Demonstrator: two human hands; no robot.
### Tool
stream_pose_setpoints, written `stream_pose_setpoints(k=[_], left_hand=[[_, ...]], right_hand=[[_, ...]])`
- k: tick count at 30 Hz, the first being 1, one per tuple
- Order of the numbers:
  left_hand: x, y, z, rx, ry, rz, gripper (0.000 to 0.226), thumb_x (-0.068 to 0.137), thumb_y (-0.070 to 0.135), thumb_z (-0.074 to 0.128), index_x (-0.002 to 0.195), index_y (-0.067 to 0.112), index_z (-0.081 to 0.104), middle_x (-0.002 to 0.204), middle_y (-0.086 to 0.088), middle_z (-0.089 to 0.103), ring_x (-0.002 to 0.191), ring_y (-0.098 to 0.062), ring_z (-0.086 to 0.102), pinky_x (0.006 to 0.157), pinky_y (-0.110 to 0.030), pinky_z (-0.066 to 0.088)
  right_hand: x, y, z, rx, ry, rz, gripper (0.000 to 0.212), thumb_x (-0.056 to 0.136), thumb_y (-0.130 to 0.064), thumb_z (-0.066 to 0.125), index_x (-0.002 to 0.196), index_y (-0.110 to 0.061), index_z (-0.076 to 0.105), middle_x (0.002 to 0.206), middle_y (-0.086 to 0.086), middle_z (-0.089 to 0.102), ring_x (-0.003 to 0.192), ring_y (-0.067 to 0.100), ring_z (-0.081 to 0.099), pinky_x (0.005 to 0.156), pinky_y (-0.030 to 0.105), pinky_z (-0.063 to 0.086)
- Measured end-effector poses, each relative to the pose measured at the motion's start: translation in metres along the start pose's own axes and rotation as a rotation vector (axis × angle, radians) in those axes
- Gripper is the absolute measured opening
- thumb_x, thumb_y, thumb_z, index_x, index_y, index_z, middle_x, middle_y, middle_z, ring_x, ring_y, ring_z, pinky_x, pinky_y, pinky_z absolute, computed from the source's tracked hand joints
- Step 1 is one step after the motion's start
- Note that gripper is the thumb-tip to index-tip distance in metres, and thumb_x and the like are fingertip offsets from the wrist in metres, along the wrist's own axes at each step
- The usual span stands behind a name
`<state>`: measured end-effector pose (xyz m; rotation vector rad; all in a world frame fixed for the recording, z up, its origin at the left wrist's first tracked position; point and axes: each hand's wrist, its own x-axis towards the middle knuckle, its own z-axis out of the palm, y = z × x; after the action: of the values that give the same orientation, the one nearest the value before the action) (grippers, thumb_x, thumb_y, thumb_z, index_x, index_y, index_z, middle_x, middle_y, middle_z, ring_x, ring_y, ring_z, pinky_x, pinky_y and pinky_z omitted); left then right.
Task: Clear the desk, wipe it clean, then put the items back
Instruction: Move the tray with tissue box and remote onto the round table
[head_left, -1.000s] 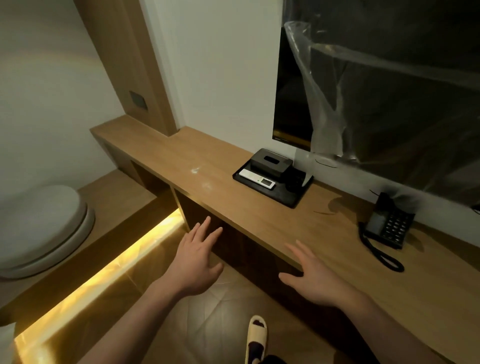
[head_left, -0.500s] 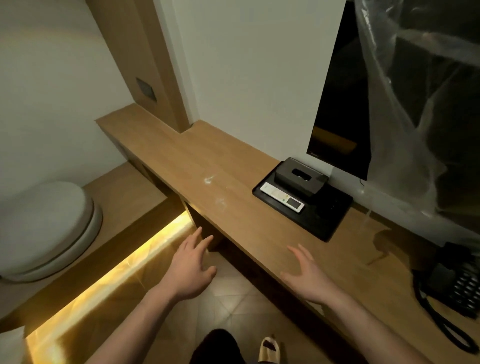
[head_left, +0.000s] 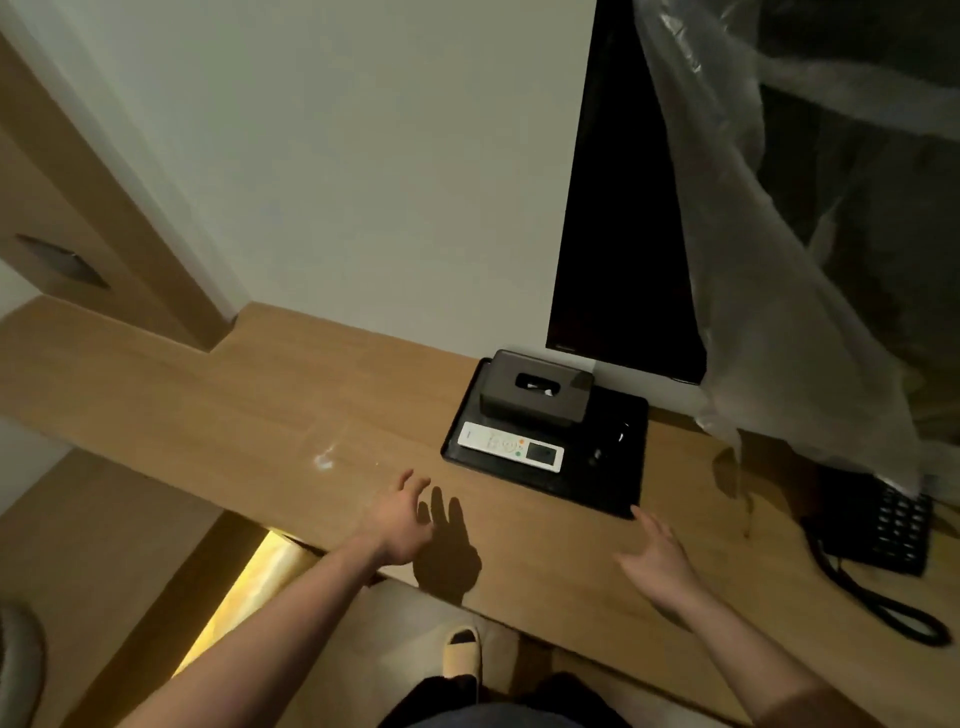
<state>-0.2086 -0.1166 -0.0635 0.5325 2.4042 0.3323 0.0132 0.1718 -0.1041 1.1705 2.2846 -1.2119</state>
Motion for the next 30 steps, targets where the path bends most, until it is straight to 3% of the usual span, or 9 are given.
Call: stream_pose_setpoints(k=[5, 8, 15, 19, 22, 24, 26, 28, 30], left_hand=[[0.076, 0.006, -0.02, 0.26, -0.135, 0.073, 0.069, 0.093, 0.03, 0.065, 0.155, 0.028, 0.034, 0.171, -0.008, 0.012, 0.153, -0.033, 0.027, 0.122, -0.045, 0.034], [0.103, 0.014, -0.022, 0.323, -0.199, 0.089, 0.074, 0.097, 0.034, 0.061, 0.161, 0.029, 0.024, 0.172, -0.012, 0.004, 0.154, -0.035, 0.023, 0.123, -0.045, 0.03], [0.148, 0.015, -0.017, 0.311, -0.272, 0.077, 0.076, 0.089, 0.039, 0.06, 0.158, 0.032, 0.03, 0.166, -0.011, 0.024, 0.15, -0.035, 0.029, 0.122, -0.044, 0.032], [0.148, 0.013, -0.016, 0.282, -0.24, 0.101, 0.074, 0.088, 0.03, 0.062, 0.157, 0.03, 0.033, 0.168, -0.004, 0.022, 0.149, -0.032, 0.03, 0.122, -0.042, 0.032], [0.145, 0.004, -0.013, 0.275, -0.232, 0.117, 0.074, 0.086, 0.028, 0.062, 0.155, 0.03, 0.036, 0.166, -0.003, 0.025, 0.147, -0.03, 0.032, 0.121, -0.04, 0.034], [0.139, -0.001, -0.01, 0.272, -0.208, 0.119, 0.07, 0.086, 0.03, 0.063, 0.152, 0.03, 0.04, 0.162, -0.003, 0.031, 0.144, -0.029, 0.036, 0.119, -0.039, 0.036], [0.13, -0.005, -0.007, 0.285, -0.172, 0.121, 0.064, 0.086, 0.032, 0.065, 0.147, 0.03, 0.047, 0.154, -0.002, 0.039, 0.138, -0.026, 0.041, 0.117, -0.037, 0.039], [0.12, -0.014, -0.003, 0.278, -0.168, 0.115, 0.057, 0.088, 0.033, 0.066, 0.143, 0.029, 0.052, 0.144, -0.002, 0.044, 0.131, -0.024, 0.045, 0.115, -0.037, 0.041], [0.112, -0.025, 0.001, 0.261, -0.182, 0.103, 0.049, 0.088, 0.034, 0.067, 0.135, 0.028, 0.058, 0.129, -0.001, 0.05, 0.122, -0.022, 0.05, 0.109, -0.036, 0.046]], right_hand=[[0.037, -0.01, 0.019, -0.071, 0.022, 0.106, 0.084, 0.093, -0.027, 0.064, 0.163, -0.029, 0.019, 0.172, 0.003, 0.007, 0.156, 0.027, 0.017, 0.125, 0.037, 0.022], [0.049, -0.012, 0.027, -0.166, 0.034, 0.138, 0.082, 0.093, -0.034, 0.062, 0.163, -0.031, 0.02, 0.172, 0.005, 0.004, 0.156, 0.03, 0.016, 0.126, 0.038, 0.021], [0.089, -0.013, 0.022, -0.236, -0.034, 0.242, 0.075, 0.097, -0.035, 0.06, 0.162, -0.029, 0.024, 0.171, 0.008, 0.0, 0.158, 0.029, 0.01, 0.126, 0.033, 0.019], [0.096, -0.014, 0.031, -0.11, 0.056, 0.242, 0.057, 0.095, -0.018, 0.062, 0.15, -0.019, 0.048, 0.17, 0.011, 0.009, 0.155, 0.027, 0.022, 0.118, 0.024, 0.025], [0.099, -0.009, 0.032, -0.056, 0.08, 0.271, 0.044, 0.094, -0.009, 0.063, 0.138, -0.014, 0.06, 0.165, 0.016, 0.023, 0.14, 0.027, 0.044, 0.117, 0.028, 0.033], [0.097, -0.004, 0.032, 0.075, 0.084, 0.302, 0.035, 0.094, 0.0, 0.063, 0.127, -0.007, 0.067, 0.143, 0.019, 0.05, 0.103, 0.021, 0.058, 0.105, 0.034, 0.045], [0.086, -0.003, 0.034, 0.104, 0.105, 0.32, 0.016, 0.095, -0.002, 0.061, 0.107, -0.007, 0.07, 0.104, 0.008, 0.062, 0.08, 0.013, 0.053, 0.08, 0.027, 0.05], [0.074, -0.003, 0.046, 0.059, 0.13, 0.323, 0.01, 0.091, -0.008, 0.06, 0.084, -0.013, 0.065, 0.089, 0.006, 0.058, 0.083, 0.022, 0.058, 0.081, 0.034, 0.05], [0.063, 0.002, 0.065, 0.102, 0.177, 0.35, 0.021, 0.089, -0.011, 0.064, 0.07, -0.018, 0.056, 0.085, 0.005, 0.058, 0.091, 0.032, 0.062, 0.087, 0.038, 0.048]])
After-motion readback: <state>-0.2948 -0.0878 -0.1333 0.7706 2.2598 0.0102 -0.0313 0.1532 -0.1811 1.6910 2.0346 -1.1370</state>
